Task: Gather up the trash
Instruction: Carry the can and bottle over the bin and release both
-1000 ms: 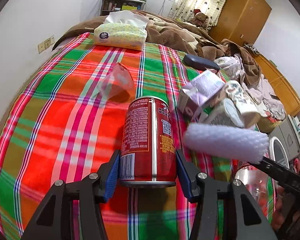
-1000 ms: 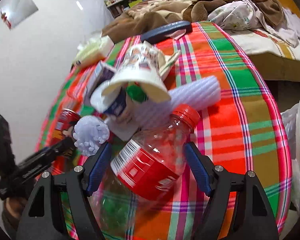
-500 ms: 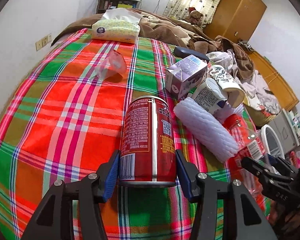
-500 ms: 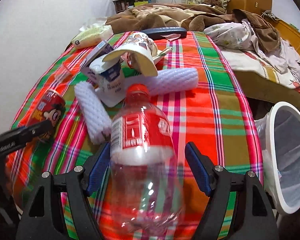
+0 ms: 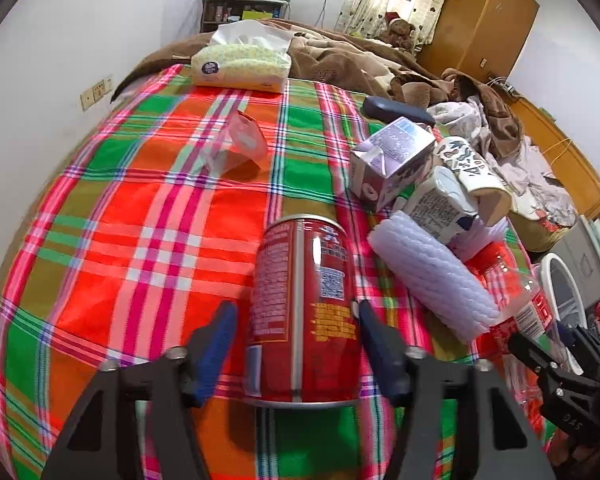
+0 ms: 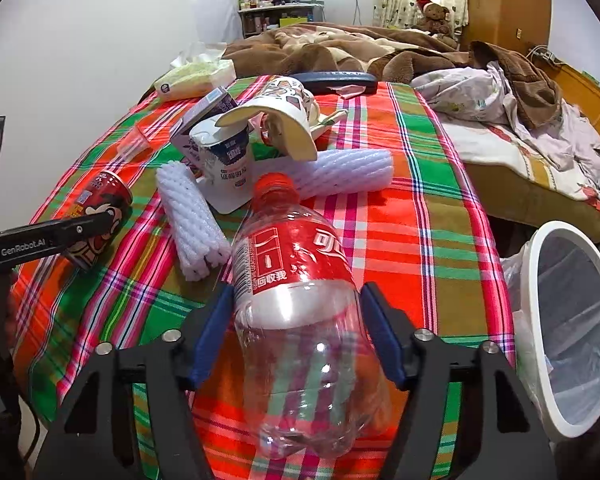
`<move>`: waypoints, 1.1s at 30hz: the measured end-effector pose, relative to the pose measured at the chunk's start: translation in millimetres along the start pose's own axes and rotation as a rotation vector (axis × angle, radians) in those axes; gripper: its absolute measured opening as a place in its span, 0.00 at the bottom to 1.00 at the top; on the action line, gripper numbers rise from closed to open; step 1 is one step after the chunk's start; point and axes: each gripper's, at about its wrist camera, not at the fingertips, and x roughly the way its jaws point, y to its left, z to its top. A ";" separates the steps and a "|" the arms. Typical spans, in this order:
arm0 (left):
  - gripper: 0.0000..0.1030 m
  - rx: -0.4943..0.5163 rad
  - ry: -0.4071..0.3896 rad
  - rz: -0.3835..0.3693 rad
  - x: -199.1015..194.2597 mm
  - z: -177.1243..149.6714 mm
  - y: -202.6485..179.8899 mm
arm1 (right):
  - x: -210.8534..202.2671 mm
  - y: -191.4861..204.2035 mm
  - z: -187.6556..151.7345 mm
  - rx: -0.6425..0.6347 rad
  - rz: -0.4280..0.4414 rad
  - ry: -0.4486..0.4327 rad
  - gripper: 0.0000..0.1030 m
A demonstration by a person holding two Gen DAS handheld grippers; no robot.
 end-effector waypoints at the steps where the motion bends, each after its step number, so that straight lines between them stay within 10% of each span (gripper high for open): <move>1: 0.51 0.002 0.001 0.003 -0.2 -0.3 -0.4 | -0.4 -0.7 -0.5 0.003 0.004 0.000 0.64; 33: 0.51 0.202 -0.130 -0.096 -63.8 -17.8 -130.3 | -66.2 -82.0 -11.7 0.171 -0.006 -0.183 0.64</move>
